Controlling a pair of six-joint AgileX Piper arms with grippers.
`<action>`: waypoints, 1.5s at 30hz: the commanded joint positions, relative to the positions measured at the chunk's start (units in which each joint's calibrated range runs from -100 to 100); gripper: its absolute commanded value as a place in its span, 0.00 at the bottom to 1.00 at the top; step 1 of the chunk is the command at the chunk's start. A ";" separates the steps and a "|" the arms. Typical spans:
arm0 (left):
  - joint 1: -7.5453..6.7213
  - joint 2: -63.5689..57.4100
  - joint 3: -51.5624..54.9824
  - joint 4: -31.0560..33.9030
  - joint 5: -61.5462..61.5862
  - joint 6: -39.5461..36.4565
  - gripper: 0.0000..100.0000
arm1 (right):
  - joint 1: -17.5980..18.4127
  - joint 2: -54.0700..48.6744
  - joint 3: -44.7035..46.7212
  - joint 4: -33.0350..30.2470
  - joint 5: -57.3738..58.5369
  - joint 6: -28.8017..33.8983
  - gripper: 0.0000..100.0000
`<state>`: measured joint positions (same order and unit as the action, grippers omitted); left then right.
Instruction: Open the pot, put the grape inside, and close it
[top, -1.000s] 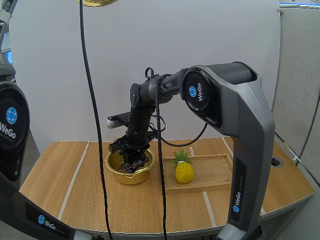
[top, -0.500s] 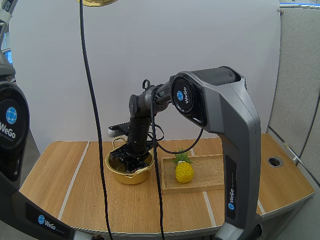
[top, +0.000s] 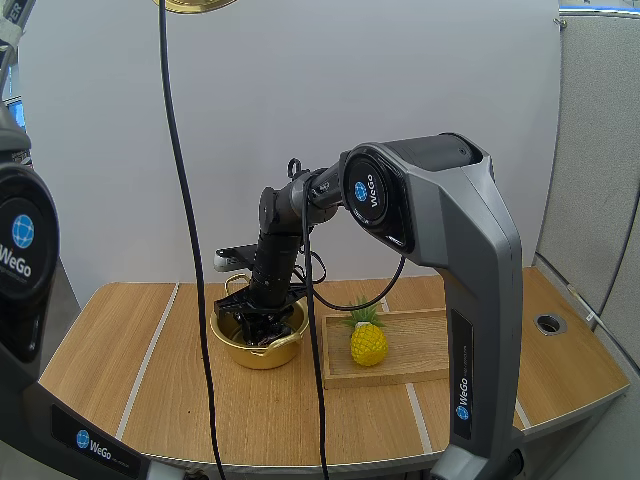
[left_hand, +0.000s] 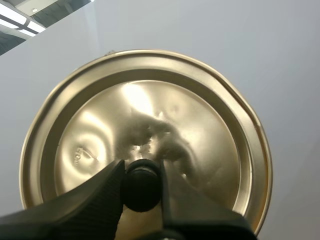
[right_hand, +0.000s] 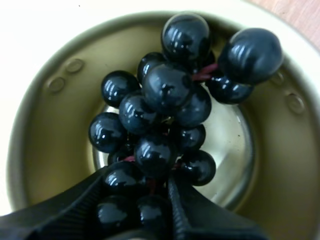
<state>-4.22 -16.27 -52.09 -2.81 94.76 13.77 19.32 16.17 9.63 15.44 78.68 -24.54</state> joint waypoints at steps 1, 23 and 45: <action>-0.16 -0.38 -0.49 0.50 -1.96 -0.41 0.00 | 0.03 -0.30 -0.16 -1.25 1.05 -0.01 0.00; -0.16 -0.38 -0.49 0.50 -1.96 -0.41 0.00 | 0.03 -0.30 -0.16 -7.18 0.37 2.97 0.78; -0.16 -0.38 -0.49 0.50 -1.96 -0.41 0.00 | 0.03 -11.09 -0.16 -7.18 -2.45 2.98 1.00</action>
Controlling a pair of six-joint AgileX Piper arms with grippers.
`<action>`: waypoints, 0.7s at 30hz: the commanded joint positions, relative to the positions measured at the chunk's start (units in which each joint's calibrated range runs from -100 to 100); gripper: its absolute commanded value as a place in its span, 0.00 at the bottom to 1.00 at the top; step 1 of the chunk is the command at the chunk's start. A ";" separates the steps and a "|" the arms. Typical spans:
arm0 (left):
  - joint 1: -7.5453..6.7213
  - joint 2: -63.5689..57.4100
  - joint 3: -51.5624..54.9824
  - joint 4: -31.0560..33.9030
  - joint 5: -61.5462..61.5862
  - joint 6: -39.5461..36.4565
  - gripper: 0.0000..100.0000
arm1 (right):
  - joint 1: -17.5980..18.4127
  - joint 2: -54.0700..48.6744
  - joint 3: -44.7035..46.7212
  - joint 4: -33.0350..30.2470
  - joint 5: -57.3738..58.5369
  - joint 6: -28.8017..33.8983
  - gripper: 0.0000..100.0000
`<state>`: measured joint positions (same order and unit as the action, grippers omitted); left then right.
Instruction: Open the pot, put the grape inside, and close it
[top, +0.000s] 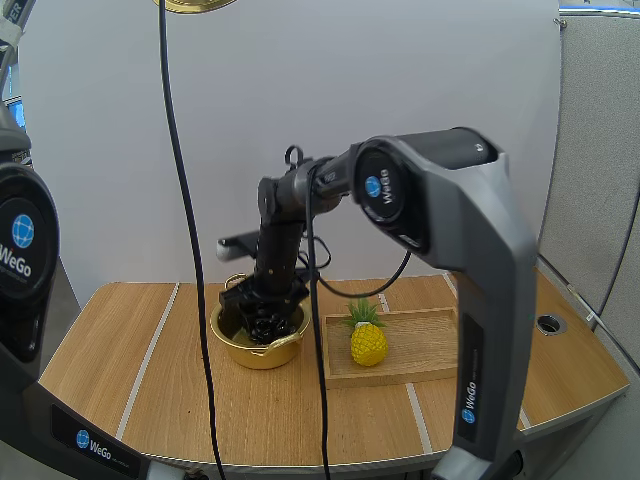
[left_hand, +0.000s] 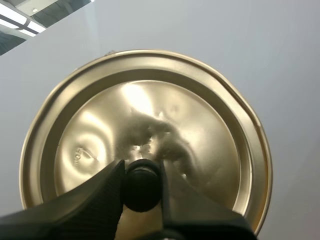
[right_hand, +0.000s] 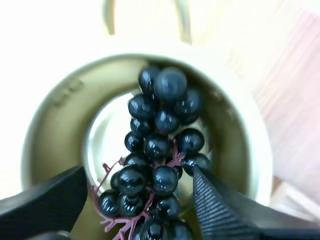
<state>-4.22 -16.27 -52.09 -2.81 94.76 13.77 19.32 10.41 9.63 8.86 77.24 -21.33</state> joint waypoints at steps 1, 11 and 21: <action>-0.16 -0.38 -0.49 0.50 -1.96 -0.41 0.00 | 0.03 -6.68 -0.16 -0.60 -1.00 -0.23 1.00; -0.16 -0.38 -0.49 0.50 -1.96 -0.41 0.00 | 0.03 -20.05 -0.16 -1.47 4.12 -0.23 1.00; -0.16 -0.38 -0.49 0.50 -1.96 -0.41 0.00 | 0.03 -32.11 -0.16 -2.05 14.36 -0.23 1.00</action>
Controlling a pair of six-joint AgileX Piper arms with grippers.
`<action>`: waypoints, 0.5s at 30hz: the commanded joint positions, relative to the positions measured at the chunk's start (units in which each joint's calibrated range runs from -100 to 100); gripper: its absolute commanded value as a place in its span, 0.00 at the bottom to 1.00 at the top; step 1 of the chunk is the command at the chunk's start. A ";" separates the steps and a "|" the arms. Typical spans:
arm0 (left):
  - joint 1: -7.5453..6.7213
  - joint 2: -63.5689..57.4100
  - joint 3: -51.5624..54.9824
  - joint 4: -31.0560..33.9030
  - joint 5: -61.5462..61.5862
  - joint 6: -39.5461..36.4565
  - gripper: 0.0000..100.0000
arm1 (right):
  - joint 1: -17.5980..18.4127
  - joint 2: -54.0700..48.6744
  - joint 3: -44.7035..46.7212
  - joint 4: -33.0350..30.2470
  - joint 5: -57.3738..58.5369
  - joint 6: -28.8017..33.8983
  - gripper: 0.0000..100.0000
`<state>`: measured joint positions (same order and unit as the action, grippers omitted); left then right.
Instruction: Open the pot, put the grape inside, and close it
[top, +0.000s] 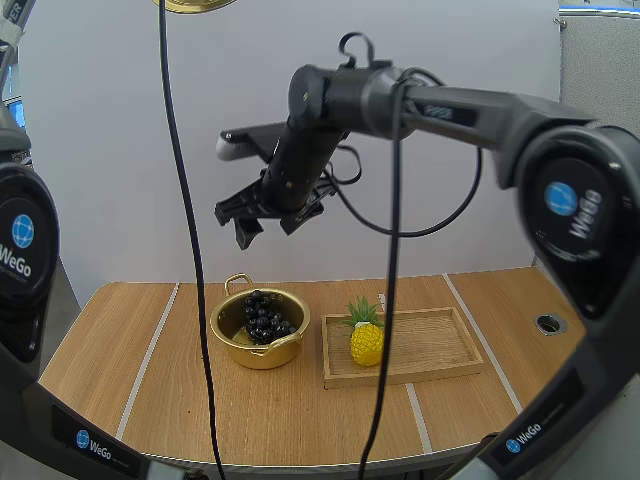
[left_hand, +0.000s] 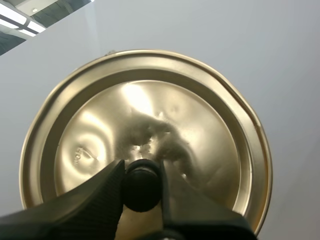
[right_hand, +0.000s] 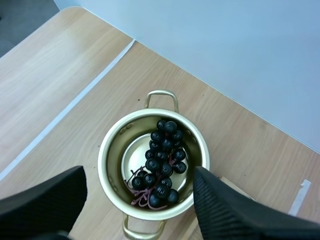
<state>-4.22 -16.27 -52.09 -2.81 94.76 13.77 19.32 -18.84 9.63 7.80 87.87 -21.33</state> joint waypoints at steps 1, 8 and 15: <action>-0.16 -0.38 -0.49 0.50 -1.96 -0.41 0.00 | 0.03 -3.88 -0.16 -1.21 5.56 -0.14 1.00; -0.16 -0.38 -0.49 0.50 -1.96 -0.41 0.00 | 0.03 -10.03 -0.02 -4.00 12.13 -0.05 0.96; -0.16 -0.38 -0.49 0.50 -1.96 -0.41 0.00 | 0.03 -17.63 0.24 -5.03 12.13 0.07 0.24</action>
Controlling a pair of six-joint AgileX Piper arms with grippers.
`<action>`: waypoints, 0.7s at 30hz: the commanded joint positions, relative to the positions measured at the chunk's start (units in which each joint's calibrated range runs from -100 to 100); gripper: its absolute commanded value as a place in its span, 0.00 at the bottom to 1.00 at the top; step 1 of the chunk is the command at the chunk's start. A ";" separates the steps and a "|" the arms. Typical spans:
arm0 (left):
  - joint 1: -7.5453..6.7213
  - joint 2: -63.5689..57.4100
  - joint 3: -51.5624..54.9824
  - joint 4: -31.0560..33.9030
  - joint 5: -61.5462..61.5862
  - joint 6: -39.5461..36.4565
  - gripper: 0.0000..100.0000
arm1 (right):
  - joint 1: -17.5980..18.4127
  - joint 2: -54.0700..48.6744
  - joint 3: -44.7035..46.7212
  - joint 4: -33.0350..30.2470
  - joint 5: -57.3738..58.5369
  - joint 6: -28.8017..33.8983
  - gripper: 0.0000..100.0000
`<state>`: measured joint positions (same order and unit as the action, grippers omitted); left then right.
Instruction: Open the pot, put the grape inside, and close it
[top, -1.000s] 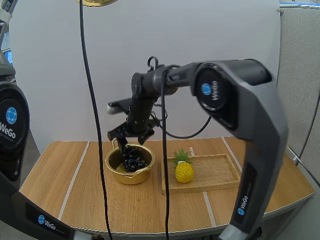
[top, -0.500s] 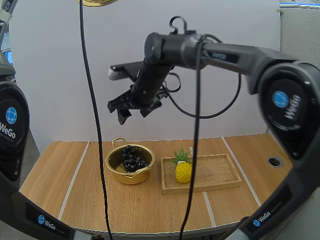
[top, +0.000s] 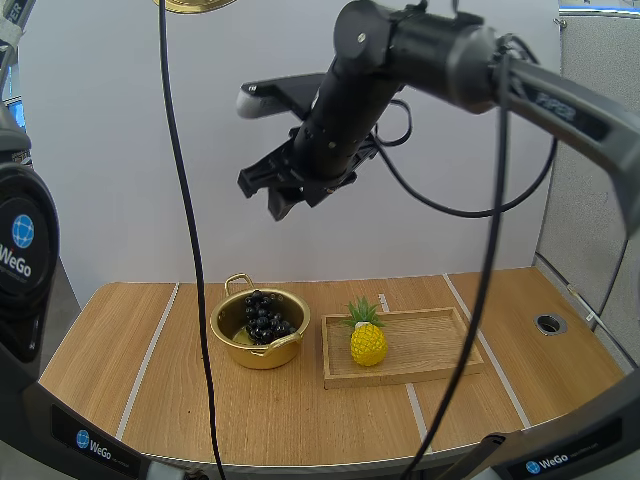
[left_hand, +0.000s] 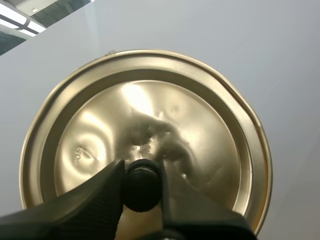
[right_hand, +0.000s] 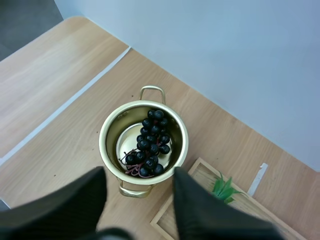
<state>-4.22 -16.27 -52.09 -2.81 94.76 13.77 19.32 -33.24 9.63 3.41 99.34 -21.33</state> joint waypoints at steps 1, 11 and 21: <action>-0.16 -0.38 -0.49 0.50 -1.96 -0.41 0.00 | 0.03 -4.68 0.52 -0.77 0.66 0.07 0.09; -0.16 -0.38 -0.49 0.50 -1.96 -0.41 0.00 | 0.03 -15.23 0.77 -3.41 0.66 3.20 0.00; -0.16 -0.38 -0.49 0.50 -1.96 -0.41 0.00 | -4.52 -27.97 10.58 -0.67 0.66 3.22 0.00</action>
<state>-4.22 -16.27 -52.09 -2.81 94.76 13.77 16.03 -57.70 16.82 1.42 100.00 -18.36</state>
